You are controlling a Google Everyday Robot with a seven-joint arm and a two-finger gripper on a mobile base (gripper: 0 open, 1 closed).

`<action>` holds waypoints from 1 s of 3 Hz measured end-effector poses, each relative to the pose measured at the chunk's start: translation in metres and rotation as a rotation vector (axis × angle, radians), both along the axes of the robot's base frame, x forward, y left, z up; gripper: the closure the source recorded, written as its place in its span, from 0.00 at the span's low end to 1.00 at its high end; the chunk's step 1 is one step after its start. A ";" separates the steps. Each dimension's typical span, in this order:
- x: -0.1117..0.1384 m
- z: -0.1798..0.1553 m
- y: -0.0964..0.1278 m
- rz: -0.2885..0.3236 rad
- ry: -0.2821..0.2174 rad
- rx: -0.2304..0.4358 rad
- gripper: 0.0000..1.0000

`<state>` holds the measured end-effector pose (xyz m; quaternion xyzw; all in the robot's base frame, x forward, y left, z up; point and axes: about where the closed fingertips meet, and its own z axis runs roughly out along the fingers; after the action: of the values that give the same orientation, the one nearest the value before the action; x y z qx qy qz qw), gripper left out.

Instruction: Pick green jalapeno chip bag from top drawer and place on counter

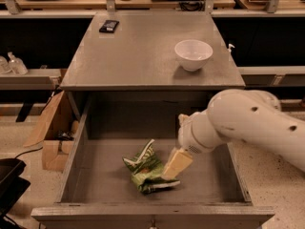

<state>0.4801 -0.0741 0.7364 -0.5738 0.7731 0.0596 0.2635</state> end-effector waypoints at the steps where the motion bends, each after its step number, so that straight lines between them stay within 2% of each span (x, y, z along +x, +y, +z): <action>1: 0.005 -0.069 0.059 0.013 0.059 0.014 0.00; 2: 0.006 -0.110 0.089 0.011 0.113 0.031 0.00; 3: 0.001 -0.150 0.112 0.020 0.182 0.049 0.18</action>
Offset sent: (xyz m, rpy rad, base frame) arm 0.0093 0.1241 -0.1605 0.0544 0.1816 0.0057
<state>0.4807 0.0380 0.5862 -0.5669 0.7866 0.1331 0.2054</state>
